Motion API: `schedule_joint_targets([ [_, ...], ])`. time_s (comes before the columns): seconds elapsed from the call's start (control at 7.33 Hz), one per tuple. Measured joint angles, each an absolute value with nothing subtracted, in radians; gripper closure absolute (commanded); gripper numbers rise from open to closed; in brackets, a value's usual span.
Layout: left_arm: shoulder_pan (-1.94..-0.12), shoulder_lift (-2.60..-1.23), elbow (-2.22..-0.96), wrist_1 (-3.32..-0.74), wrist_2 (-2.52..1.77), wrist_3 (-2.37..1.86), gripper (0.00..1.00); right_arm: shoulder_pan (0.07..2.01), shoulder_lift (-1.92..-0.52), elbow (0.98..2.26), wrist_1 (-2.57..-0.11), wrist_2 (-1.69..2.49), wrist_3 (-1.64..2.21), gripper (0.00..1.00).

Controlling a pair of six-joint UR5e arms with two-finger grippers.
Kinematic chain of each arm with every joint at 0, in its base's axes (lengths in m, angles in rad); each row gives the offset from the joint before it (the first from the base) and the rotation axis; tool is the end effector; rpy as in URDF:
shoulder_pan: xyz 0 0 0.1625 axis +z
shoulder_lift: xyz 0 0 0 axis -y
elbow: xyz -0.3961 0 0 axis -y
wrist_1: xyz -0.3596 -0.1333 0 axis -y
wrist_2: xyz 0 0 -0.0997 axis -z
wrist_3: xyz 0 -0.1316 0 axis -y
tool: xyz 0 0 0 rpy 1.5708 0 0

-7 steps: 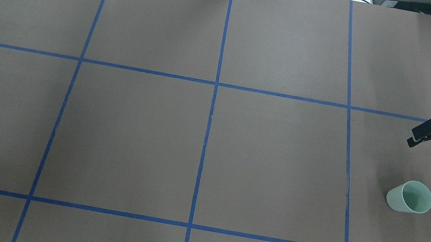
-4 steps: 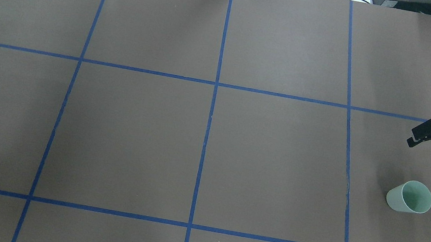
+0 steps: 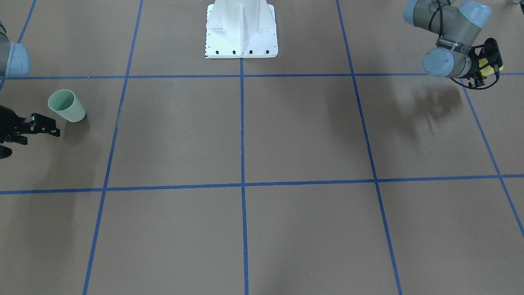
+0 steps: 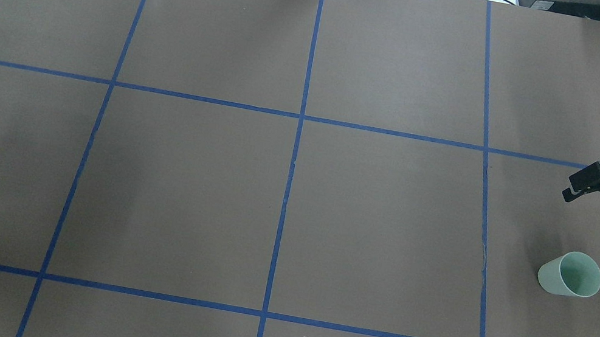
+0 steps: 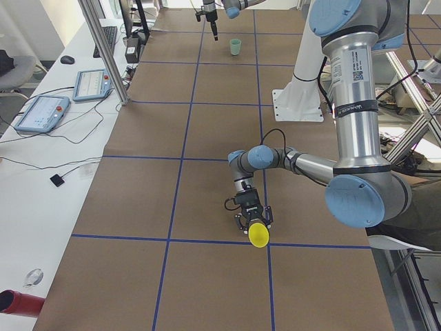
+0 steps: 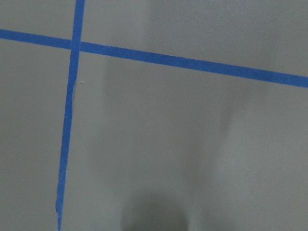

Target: Transfer and stack yellow cup on green cup

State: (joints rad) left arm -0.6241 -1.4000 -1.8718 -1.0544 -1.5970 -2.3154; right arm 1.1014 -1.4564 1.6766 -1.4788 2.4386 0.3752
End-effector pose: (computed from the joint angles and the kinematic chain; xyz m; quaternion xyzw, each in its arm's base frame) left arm 0.1936 -0.2994 0.6656 -0.0013 -0.1923 -0.6223 0.7588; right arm -0.2046 -0.4761 0.5278 -0.0415 -0.4366 -0.1075 0.8922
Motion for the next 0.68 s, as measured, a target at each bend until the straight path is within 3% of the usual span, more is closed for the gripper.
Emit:
schedule_joint_targets([
  [0.68,-0.658,-1.595,-1.88,-1.072,-1.22,-2.002,0.34,1.098,-1.442,1.683,-1.478,2.453,0.374,0.0],
])
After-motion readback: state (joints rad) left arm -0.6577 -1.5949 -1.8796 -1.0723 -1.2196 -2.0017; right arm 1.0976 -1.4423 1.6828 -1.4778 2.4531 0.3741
